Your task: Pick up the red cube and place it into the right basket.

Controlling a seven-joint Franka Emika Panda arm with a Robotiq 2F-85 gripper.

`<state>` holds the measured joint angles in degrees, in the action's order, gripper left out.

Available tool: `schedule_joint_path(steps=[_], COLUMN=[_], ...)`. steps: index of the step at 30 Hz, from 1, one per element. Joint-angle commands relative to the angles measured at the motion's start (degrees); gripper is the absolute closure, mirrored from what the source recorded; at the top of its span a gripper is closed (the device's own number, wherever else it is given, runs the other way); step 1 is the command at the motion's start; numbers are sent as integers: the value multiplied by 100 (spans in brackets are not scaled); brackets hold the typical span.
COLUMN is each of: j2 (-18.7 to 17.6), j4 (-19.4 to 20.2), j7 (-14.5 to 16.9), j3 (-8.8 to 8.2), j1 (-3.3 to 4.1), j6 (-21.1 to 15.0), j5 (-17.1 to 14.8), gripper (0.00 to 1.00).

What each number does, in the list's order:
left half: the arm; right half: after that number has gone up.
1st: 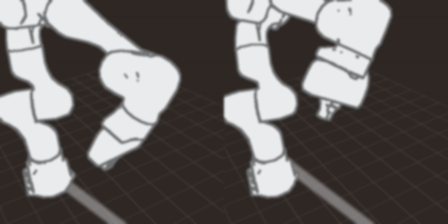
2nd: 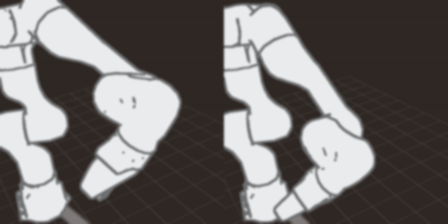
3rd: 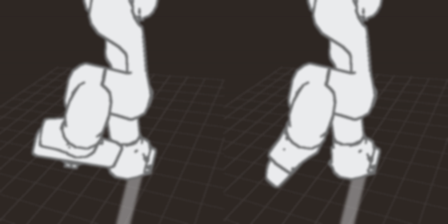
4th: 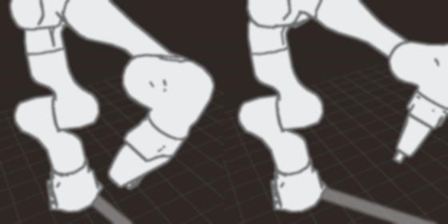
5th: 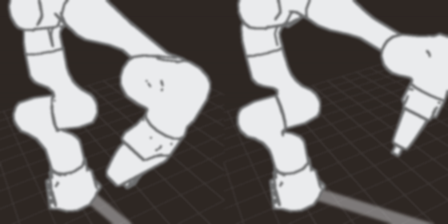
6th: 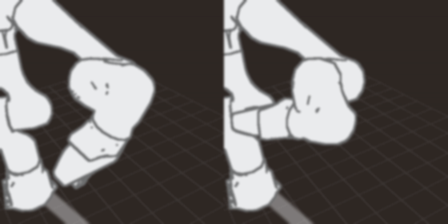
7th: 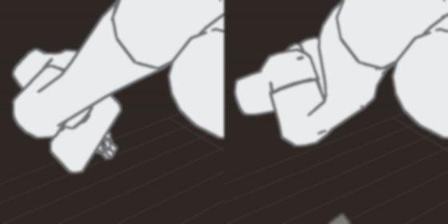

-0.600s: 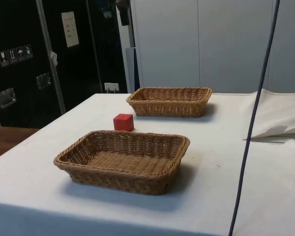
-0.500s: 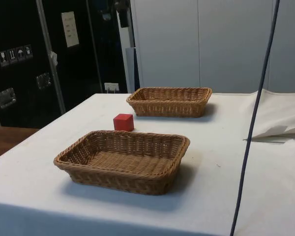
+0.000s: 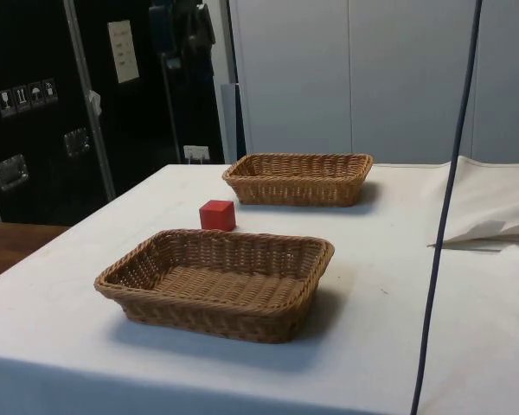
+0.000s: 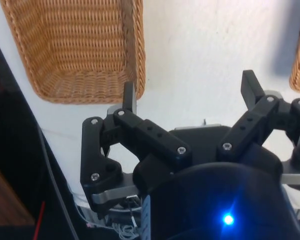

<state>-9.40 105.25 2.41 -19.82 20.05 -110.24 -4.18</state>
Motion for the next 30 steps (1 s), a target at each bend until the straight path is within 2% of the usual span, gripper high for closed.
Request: schedule_joint_path(steps=[1,9,10,13,19,20,27,28,30], j2=[-11,-138,-126,-189,-355,-338,-590,-579,-699], j4=[40,275,229,401,550,533,602,590,619], j7=[-17,-34,-11,-46,-46,-46,-17,-40,0], j3=[0,6,0,17,34,29,40,29,46], j1=[0,0,0,6,-6,0,-11,0,-17], j6=[-103,-556,-441,-779,-1152,-1071,-1484,-1415,-1627], j5=[-34,-155,-115,-172,-206,-155,-275,-223,-309], gripper=[0,0,0,0,0,0,0,0,0])
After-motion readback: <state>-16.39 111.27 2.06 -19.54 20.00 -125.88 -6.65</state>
